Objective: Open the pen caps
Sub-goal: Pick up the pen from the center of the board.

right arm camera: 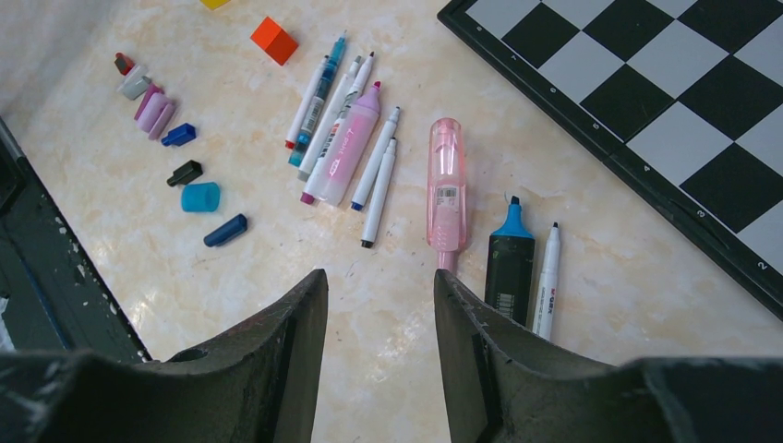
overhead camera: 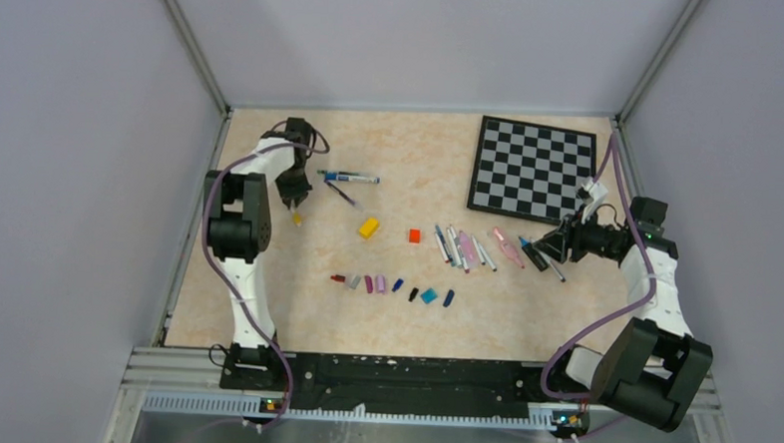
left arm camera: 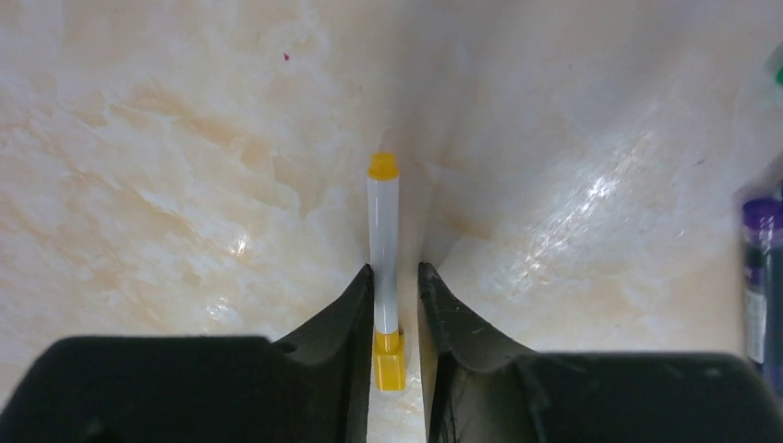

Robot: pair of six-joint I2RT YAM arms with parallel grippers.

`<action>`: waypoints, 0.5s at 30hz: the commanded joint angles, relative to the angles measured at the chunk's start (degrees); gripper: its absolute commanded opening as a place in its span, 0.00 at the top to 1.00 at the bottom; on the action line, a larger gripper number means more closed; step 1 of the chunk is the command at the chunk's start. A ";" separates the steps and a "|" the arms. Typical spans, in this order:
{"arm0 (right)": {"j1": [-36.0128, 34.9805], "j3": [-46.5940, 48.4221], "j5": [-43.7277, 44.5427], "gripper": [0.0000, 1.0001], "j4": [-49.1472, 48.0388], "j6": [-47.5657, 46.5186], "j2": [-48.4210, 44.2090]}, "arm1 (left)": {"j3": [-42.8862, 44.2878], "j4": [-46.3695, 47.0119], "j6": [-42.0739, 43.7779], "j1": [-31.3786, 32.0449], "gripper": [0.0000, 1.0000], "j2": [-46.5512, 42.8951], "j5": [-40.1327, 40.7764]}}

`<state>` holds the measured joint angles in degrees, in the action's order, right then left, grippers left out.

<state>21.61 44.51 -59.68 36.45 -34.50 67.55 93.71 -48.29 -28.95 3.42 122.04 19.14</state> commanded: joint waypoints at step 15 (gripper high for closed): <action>0.48 -0.04 -2.31 0.55 0.05 -1.90 -2.49 | -18.33 11.33 3.63 -0.26 1.00 -11.69 -9.47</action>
<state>21.61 44.51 -59.70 36.47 -34.52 66.92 80.73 -38.13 -26.28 3.31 113.99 15.05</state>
